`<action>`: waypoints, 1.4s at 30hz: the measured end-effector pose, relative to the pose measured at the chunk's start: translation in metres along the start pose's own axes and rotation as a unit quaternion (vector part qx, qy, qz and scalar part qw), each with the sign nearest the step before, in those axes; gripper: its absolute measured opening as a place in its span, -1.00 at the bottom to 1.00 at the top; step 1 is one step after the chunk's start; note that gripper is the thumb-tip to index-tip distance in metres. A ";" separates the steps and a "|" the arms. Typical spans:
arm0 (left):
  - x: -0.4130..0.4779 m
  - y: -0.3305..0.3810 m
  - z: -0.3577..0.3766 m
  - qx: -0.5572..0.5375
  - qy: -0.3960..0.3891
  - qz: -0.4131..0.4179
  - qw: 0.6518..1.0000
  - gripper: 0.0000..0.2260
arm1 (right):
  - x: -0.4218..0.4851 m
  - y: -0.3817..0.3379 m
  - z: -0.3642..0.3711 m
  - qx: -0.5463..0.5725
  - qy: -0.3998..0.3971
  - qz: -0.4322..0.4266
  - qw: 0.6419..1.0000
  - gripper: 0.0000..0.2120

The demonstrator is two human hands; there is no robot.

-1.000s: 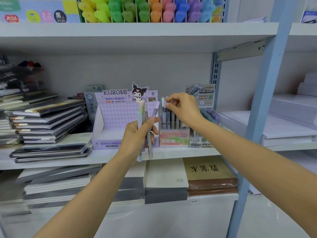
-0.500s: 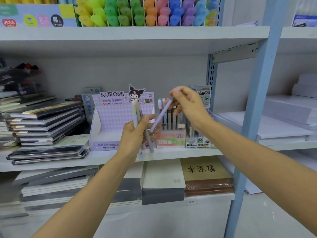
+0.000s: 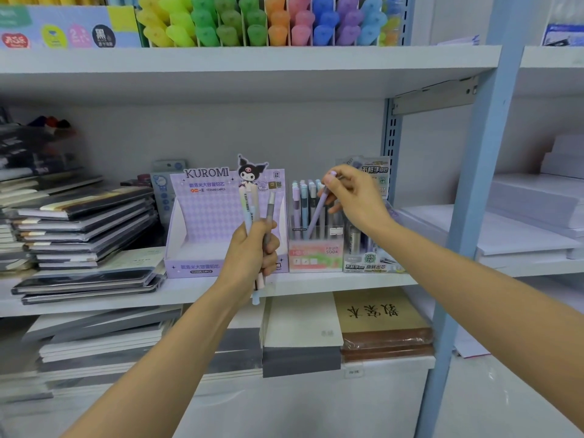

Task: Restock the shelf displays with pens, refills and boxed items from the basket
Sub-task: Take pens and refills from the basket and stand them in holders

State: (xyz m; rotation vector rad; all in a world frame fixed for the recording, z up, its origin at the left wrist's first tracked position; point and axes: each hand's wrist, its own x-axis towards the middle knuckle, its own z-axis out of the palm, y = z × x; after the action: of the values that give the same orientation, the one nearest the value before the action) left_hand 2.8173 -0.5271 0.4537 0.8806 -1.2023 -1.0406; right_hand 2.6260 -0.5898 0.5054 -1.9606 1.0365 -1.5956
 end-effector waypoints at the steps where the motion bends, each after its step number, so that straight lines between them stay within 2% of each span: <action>1: 0.000 0.000 -0.001 0.005 -0.003 0.004 1.000 -0.87 | 0.000 0.001 0.001 -0.007 -0.005 0.001 1.000 -0.88; 6: -0.002 -0.003 -0.002 0.038 -0.020 0.034 0.998 -0.76 | 0.005 0.000 0.003 -0.049 -0.035 -0.018 0.998 -0.83; 16: -0.007 -0.003 0.000 0.060 -0.061 0.060 0.994 -0.75 | 0.006 -0.001 0.023 -0.117 -0.046 -0.050 0.991 -0.81; 19: -0.007 -0.004 -0.001 0.061 -0.072 0.058 0.994 -0.74 | 0.003 0.000 0.026 -0.122 -0.030 -0.044 0.991 -0.79; 23: -0.008 -0.003 0.000 0.059 -0.081 0.058 0.993 -0.74 | -0.001 -0.002 0.026 -0.121 -0.008 -0.042 0.992 -0.89; 26: -0.010 -0.002 0.001 0.057 -0.088 0.055 0.993 -0.73 | -0.003 -0.007 0.022 -0.161 0.014 -0.068 0.984 -0.82; 29: -0.011 0.000 0.005 0.061 -0.096 0.053 0.992 -0.72 | -0.010 -0.021 0.016 -0.075 0.005 -0.049 0.996 -0.80; 33: -0.013 0.002 0.011 0.066 -0.112 0.046 0.990 -0.70 | -0.023 -0.028 0.014 0.036 -0.117 0.024 0.992 -0.79; 35: -0.015 0.002 0.014 0.060 -0.117 0.039 0.990 -0.70 | -0.026 -0.028 0.012 0.072 -0.135 0.048 0.987 -0.80; 37: -0.016 0.001 0.015 0.045 -0.108 0.032 0.993 -0.72 | -0.024 -0.030 0.007 0.108 -0.106 0.061 0.987 -0.83; 42: -0.014 0.002 0.011 0.060 -0.072 0.009 0.996 -0.70 | -0.009 -0.034 -0.018 0.189 0.040 0.045 0.980 -0.91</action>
State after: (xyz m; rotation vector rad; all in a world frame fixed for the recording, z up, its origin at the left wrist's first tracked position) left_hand 2.8062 -0.5135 0.4537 0.8981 -1.4034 -1.0388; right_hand 2.6185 -0.5584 0.5284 -1.5879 0.7686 -1.6884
